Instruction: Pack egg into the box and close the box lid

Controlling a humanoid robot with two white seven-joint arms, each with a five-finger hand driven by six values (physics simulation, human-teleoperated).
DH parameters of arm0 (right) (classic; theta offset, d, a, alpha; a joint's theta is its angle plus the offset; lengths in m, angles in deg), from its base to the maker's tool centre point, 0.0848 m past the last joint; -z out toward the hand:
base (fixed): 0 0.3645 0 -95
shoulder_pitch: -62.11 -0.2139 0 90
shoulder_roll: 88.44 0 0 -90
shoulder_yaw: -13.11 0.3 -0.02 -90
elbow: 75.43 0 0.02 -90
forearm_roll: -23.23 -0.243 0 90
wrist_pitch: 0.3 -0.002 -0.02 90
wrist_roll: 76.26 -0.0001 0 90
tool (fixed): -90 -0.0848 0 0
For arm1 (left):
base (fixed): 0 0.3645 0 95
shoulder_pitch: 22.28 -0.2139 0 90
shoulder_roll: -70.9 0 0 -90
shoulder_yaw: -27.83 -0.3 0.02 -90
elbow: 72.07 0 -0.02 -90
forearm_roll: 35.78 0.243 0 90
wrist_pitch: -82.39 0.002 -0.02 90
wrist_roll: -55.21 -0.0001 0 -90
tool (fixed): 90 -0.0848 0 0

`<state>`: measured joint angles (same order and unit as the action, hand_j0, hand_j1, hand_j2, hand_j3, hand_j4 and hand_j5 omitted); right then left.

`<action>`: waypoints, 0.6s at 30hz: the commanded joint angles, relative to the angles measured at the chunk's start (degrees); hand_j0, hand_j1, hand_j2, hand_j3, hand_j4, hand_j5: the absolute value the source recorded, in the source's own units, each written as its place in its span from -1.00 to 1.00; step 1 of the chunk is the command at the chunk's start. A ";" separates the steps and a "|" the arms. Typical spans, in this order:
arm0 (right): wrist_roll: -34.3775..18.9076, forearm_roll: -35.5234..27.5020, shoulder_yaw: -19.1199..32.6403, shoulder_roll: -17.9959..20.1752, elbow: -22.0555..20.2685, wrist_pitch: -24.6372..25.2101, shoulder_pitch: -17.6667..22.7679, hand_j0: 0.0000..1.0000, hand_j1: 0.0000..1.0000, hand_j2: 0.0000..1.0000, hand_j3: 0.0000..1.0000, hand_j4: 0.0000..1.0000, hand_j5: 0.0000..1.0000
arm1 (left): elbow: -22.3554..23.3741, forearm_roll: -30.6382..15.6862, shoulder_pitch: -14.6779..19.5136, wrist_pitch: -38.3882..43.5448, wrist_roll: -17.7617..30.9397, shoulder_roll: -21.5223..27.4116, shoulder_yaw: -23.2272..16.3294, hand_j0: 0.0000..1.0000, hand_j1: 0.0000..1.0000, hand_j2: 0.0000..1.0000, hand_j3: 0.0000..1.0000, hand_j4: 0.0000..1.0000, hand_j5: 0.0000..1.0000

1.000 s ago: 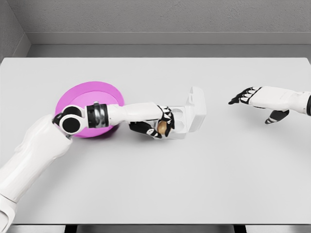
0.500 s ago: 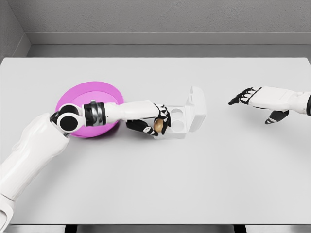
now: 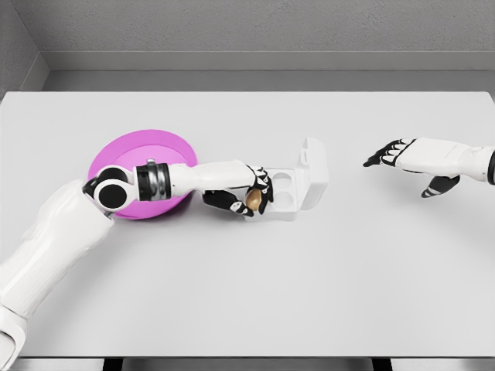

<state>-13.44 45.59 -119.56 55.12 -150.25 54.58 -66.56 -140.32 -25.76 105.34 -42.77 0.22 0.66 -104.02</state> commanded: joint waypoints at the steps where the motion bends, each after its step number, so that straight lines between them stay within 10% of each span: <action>1: 0.02 -0.30 0.04 0.06 -0.05 0.12 0.00 1.00 1.00 1.00 1.00 1.00 1.00 | -0.13 -0.44 0.09 0.15 -0.01 -0.16 0.10 -0.37 -0.37 -0.37 -0.37 -0.37 -0.37; 18: 0.02 -0.30 0.04 0.06 0.03 0.12 0.00 1.00 1.00 1.00 1.00 1.00 1.00 | -0.04 -0.27 3.96 0.15 -0.01 -2.00 0.63 -0.37 -0.37 -0.37 -0.37 -0.37 -0.37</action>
<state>-13.44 45.59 -119.56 55.13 -150.22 54.58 -66.56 -140.42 -25.74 109.29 -42.78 0.29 -0.92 -103.28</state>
